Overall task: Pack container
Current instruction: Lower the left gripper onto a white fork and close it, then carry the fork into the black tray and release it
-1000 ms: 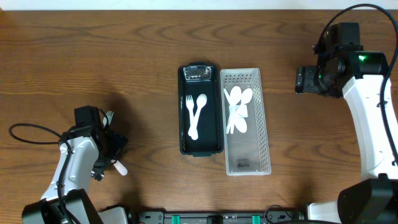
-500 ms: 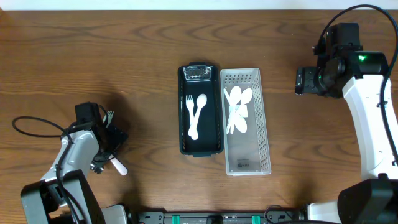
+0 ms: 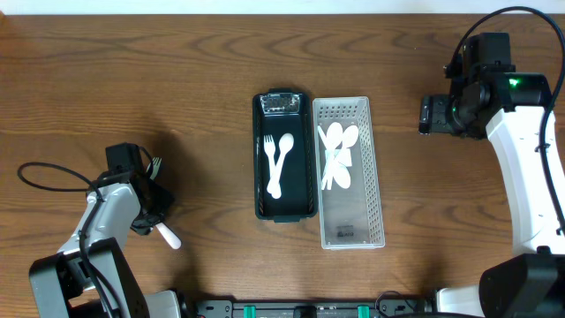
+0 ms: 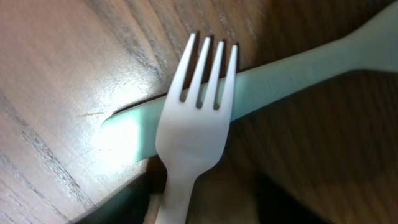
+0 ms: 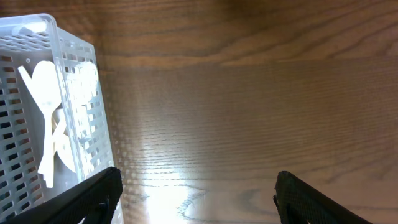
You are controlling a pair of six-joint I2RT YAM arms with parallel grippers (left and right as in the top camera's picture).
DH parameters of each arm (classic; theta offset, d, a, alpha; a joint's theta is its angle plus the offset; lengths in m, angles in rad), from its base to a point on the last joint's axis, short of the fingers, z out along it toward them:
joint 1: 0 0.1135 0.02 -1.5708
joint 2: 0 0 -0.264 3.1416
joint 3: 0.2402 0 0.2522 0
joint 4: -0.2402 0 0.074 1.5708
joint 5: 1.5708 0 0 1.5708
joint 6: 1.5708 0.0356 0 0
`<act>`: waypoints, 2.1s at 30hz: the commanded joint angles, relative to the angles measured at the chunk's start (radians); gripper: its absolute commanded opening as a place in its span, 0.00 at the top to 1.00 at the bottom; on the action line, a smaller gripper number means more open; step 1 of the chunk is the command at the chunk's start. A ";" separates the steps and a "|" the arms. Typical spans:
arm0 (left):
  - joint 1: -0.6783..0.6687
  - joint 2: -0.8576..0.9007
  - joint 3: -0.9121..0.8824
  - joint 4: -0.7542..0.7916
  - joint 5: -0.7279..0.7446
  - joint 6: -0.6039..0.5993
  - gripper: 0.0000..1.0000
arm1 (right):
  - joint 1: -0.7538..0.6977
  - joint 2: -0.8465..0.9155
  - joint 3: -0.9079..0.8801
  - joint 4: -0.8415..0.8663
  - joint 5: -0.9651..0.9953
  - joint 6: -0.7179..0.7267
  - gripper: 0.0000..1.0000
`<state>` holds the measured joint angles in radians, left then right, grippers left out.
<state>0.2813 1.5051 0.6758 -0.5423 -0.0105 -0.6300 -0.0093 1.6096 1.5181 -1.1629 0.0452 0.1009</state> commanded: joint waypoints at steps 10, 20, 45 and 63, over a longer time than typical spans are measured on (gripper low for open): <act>0.006 0.040 -0.020 0.003 -0.024 0.005 0.75 | -0.005 0.000 -0.002 -0.001 0.011 -0.012 0.18; 0.006 0.040 -0.015 0.058 -0.027 0.062 0.91 | -0.005 0.000 -0.002 -0.002 0.011 -0.012 0.18; -0.081 -0.141 0.154 -0.110 -0.024 0.192 0.94 | -0.005 0.000 -0.002 -0.010 0.010 -0.012 0.17; -0.765 -0.104 0.629 -0.219 -0.053 0.375 0.94 | -0.005 0.000 -0.002 -0.006 0.010 -0.013 0.16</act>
<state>-0.4267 1.3407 1.2858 -0.7731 -0.0376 -0.2962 -0.0093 1.6096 1.5169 -1.1667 0.0452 0.1009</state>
